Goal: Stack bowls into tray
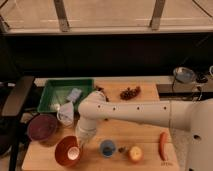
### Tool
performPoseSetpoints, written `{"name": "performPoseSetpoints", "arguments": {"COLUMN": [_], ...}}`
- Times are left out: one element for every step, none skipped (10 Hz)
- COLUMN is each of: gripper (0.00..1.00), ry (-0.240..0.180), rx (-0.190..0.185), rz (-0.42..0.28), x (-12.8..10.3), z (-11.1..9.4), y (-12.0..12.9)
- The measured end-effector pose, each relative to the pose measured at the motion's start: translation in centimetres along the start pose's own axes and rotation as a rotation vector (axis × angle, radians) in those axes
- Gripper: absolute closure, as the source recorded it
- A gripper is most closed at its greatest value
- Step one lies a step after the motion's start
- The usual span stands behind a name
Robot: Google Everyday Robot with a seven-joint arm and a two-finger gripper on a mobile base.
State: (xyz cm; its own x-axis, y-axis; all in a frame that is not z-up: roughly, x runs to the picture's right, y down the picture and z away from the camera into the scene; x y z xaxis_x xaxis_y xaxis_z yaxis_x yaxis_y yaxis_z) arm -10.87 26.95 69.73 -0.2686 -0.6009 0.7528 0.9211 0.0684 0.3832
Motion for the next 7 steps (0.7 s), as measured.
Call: {"name": "performPoseSetpoints", "arguments": {"gripper": [1.0, 1.0, 1.0, 1.0, 1.0, 1.0, 1.0], "ry": [0.022, 0.039, 0.055, 0.073, 0.088, 0.107, 0.118], "rx": [0.012, 0.021, 0.029, 0.041, 0.055, 0.078, 0.089], "rz": [0.019, 0.025, 0.029, 0.039, 0.049, 0.062, 0.069], "x": [0.1, 0.3, 0.5, 0.8, 1.2, 2.0, 2.8], "z": [-0.9, -1.6, -2.4, -3.5, -4.5, -5.8, -6.7], "y": [0.2, 0.1, -0.2, -0.4, -0.4, -0.5, -0.7]}}
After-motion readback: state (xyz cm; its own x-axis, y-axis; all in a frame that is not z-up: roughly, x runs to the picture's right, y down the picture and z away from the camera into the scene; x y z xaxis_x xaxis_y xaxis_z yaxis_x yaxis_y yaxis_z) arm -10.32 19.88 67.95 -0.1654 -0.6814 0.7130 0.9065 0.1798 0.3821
